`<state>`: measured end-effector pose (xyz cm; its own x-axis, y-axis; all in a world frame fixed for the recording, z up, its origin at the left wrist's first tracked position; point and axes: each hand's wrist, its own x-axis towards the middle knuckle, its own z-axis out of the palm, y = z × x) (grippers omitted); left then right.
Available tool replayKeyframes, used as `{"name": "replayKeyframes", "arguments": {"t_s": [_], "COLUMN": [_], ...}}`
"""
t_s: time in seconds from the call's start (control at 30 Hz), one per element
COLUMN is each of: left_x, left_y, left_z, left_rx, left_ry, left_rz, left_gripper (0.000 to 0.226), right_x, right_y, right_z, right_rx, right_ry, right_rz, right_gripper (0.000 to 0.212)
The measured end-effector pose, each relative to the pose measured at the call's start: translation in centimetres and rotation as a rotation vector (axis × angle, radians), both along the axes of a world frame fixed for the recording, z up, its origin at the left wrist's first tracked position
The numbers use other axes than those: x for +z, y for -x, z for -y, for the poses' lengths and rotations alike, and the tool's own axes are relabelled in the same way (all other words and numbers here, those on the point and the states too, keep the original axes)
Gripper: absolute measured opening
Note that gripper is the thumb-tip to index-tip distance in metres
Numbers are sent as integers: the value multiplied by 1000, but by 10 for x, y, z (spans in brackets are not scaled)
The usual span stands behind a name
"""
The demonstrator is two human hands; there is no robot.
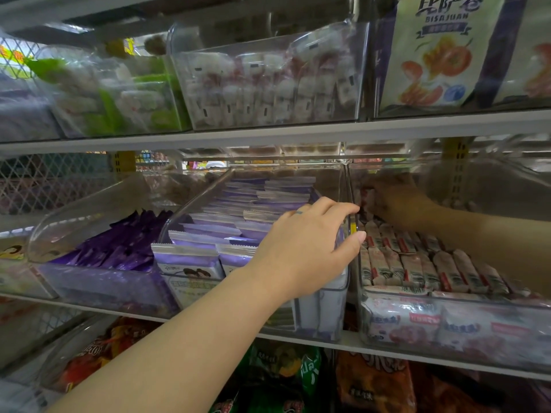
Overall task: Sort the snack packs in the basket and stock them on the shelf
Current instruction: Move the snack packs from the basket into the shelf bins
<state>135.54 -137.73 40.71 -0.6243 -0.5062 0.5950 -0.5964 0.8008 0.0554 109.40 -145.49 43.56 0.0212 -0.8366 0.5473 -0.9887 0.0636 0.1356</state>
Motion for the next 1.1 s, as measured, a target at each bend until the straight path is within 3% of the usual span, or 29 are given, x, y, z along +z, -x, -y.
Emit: {"name": "replayKeyframes", "arguments": {"t_s": [0.13, 0.27, 0.4, 0.53, 0.63, 0.87, 1.1], "left_x": [5, 7, -1, -24, -60, -188, -317], "left_y": [0, -3, -16, -50, -91, -212, -344], "left_z": [-1, -9, -30, -54, -68, -98, -141], "left_rx": [22, 85, 86, 97, 152, 445, 675], "left_ry": [-4, 105, 179, 238, 264, 56, -323], "left_rz": [56, 59, -72, -282, -403, -343, -276], "left_gripper": [50, 48, 40, 30, 24, 23, 21], "right_x": [18, 21, 9, -16, -52, -182, -336], "right_y": [2, -2, -29, -96, -154, -278, -405], "right_z": [-34, -64, -105, -154, -179, -171, -158], "right_rx": [179, 193, 252, 525, 711, 850, 887], "right_ry": [-94, -56, 93, 381, 420, -59, -608], "right_rz": [244, 275, 239, 90, 96, 207, 195], "right_gripper": [78, 78, 59, 28, 17, 17, 20]}}
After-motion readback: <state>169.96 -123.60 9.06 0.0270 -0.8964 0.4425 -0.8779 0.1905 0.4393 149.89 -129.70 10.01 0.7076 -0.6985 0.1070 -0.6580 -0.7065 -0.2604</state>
